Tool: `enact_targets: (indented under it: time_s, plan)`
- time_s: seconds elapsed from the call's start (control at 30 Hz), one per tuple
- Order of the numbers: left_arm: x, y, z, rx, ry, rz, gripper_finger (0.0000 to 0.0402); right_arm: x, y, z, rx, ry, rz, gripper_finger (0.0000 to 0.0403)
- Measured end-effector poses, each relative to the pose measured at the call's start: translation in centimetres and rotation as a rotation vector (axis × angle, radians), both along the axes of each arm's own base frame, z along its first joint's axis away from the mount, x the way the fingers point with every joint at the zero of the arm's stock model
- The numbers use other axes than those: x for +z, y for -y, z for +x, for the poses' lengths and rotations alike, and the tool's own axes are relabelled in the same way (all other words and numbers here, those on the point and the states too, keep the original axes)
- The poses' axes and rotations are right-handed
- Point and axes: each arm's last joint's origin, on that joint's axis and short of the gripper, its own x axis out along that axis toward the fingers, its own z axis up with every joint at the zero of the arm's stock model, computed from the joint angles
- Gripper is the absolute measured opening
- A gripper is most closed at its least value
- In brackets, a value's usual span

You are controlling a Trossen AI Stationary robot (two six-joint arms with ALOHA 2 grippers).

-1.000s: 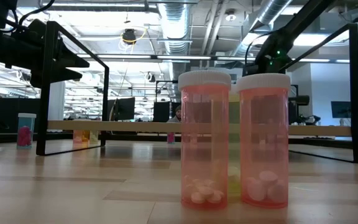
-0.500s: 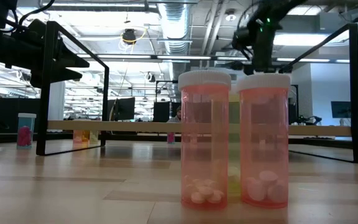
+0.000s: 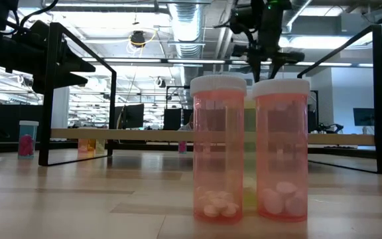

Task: Pick and place medicine bottles onto shelf by color
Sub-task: Put the pink pill bottle on the shelf

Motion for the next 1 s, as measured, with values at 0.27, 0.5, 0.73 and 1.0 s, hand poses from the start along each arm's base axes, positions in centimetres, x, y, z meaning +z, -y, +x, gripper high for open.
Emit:
enact_targets:
  time_s: [0.27, 0.5, 0.73, 1.0]
  plan:
    - [0.0, 0.0, 0.0, 0.0, 0.0, 0.0, 0.0265, 0.0, -3.7, 1.8, 0.203, -0.026, -0.031, 0.0158]
    - [0.0, 0.0, 0.0, 0.0, 0.0, 0.0, 0.0265, -1.3, -6.4, 3.5, 0.234, -0.046, 0.038, 0.0158]
    - [0.0, 0.0, 0.0, 0.0, 0.001, 0.0, 0.0265, -3.6, -9.5, 5.5, 0.318, -0.128, 0.12, 0.0157]
    - [0.0, 0.0, 0.0, -0.001, 0.001, 0.0, 0.0265, -6.1, -11.9, 7.5, 0.476, -0.164, 0.17, 0.0157]
